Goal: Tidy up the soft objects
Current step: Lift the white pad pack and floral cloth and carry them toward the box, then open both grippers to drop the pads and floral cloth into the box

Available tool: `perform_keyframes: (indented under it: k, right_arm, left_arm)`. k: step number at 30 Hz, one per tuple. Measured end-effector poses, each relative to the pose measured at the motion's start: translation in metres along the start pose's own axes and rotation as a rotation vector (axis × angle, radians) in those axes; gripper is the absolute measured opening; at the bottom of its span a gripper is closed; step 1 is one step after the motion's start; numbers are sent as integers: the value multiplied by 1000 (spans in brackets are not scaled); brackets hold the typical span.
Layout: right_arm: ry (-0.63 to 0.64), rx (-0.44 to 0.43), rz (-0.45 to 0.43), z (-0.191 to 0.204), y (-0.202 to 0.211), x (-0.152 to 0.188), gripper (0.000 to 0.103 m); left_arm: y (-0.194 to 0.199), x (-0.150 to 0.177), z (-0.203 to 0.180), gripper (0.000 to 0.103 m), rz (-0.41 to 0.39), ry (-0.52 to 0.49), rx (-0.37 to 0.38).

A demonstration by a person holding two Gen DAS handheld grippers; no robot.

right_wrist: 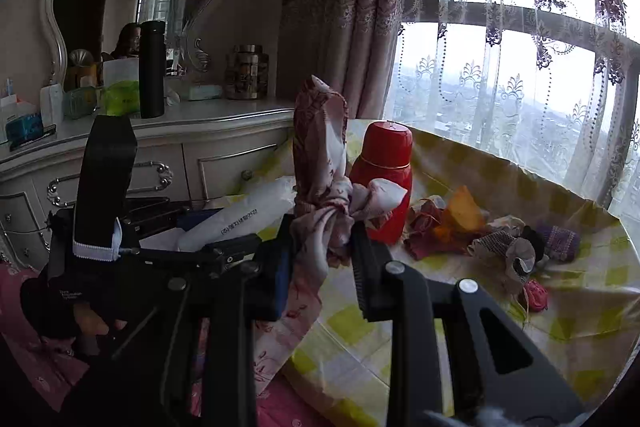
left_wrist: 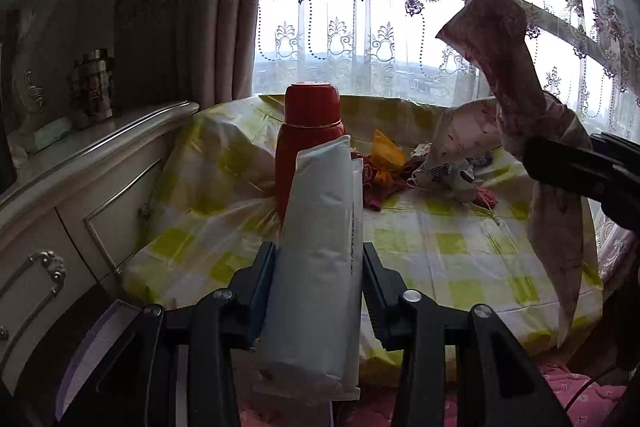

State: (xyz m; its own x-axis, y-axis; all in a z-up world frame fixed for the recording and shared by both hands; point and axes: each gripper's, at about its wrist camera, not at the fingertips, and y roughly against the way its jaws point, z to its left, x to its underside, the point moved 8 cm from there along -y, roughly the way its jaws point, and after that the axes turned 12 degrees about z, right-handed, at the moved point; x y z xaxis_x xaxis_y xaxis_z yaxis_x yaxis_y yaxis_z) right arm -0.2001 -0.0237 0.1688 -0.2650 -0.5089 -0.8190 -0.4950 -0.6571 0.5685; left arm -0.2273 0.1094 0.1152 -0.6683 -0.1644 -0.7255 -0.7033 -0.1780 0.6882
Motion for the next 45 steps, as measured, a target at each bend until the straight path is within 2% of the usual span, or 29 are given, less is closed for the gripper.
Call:
perform_keyframes:
  k: [7, 10, 18, 24, 27, 34, 35, 36, 37, 38, 42, 45]
  right_arm:
    - [70, -134, 67, 47, -31, -7, 30]
    - [113, -200, 124, 72, -49, -7, 31]
    - [186, -311, 340, 130, -104, 18, 31]
    - [196, -414, 536, 164, -140, 41, 31]
    - [222, -431, 608, 180, -154, 54, 31]
    - [225, -451, 695, 194, -176, 82, 31]
    - [213, -465, 715, 195, -179, 86, 34]
    - [200, -488, 743, 198, -180, 90, 46]
    - [188, -507, 769, 201, -181, 95, 63]
    - [176, -520, 778, 201, -181, 97, 68]
    - [98, -559, 752, 183, -178, 92, 70]
    - [19, -541, 719, 151, -175, 87, 70]
  left_arm:
    - [4, 32, 62, 43, 56, 108, -94]
    - [0, 48, 82, 43, 94, 144, -122]
    - [-19, 101, 134, 43, 277, 309, -131]
    - [-28, 131, 159, 43, 364, 360, -177]
    - [-33, 143, 169, 43, 403, 380, -195]
    - [-44, 165, 194, 45, 491, 469, -205]
    - [-45, 168, 198, 51, 501, 489, -207]
    - [-46, 171, 202, 63, 515, 507, -210]
    - [-46, 174, 205, 68, 525, 525, -218]
    - [-46, 176, 208, 71, 524, 540, -229]
    - [-44, 175, 209, 75, 523, 522, -263]
    - [-50, 174, 203, 76, 547, 481, -284]
